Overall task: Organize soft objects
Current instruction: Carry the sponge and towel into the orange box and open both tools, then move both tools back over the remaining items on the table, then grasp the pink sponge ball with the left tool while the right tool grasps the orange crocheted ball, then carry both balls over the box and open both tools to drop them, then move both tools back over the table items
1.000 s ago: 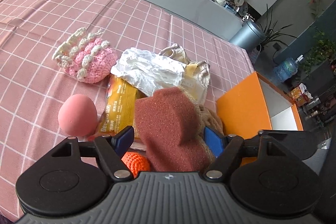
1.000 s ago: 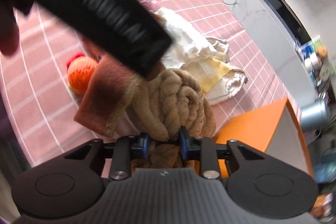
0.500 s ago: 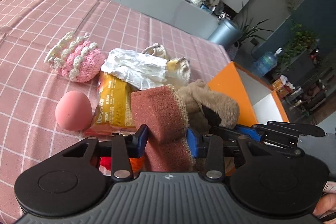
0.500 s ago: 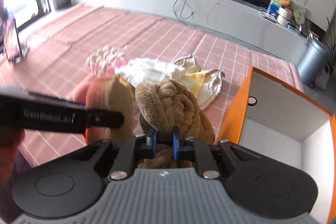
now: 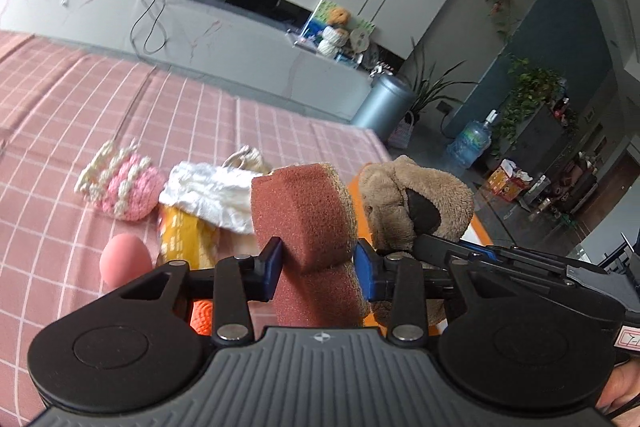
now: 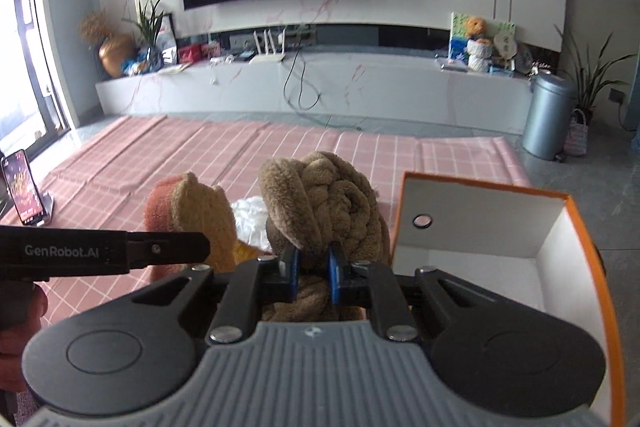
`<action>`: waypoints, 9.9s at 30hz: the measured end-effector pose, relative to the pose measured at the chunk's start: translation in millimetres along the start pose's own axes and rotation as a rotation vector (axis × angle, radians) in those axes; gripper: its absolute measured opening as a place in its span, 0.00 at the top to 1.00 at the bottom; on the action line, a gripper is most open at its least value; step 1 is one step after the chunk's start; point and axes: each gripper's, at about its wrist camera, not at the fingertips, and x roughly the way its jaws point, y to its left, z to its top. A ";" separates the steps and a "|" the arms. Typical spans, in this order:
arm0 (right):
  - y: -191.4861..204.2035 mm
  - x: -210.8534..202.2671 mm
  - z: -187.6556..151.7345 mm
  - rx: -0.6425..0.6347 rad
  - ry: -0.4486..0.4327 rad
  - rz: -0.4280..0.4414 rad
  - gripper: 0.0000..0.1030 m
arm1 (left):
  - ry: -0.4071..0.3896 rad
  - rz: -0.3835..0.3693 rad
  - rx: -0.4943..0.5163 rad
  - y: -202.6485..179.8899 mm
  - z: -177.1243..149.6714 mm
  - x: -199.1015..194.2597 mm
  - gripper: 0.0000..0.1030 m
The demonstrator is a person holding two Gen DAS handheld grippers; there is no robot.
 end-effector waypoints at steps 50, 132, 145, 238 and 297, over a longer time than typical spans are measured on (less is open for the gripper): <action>-147.5 17.7 -64.3 -0.087 0.462 -0.158 0.49 | 0.530 -0.023 0.482 -164.2 -47.3 149.6 0.57; 119.3 137.9 -80.5 -0.104 0.186 0.033 0.50 | -0.014 0.304 0.175 111.6 -53.6 12.1 0.42; 88.3 135.3 -72.0 -0.030 0.189 -0.013 0.60 | -0.002 0.290 0.248 109.0 -48.0 39.4 0.25; -148.8 24.9 -47.8 -0.181 0.284 -0.166 0.59 | 0.254 -0.216 0.896 -175.2 -56.5 158.2 0.54; -48.9 -21.3 -31.2 -0.253 0.021 -0.327 0.24 | 0.025 -0.014 0.619 -118.9 -33.1 58.2 0.38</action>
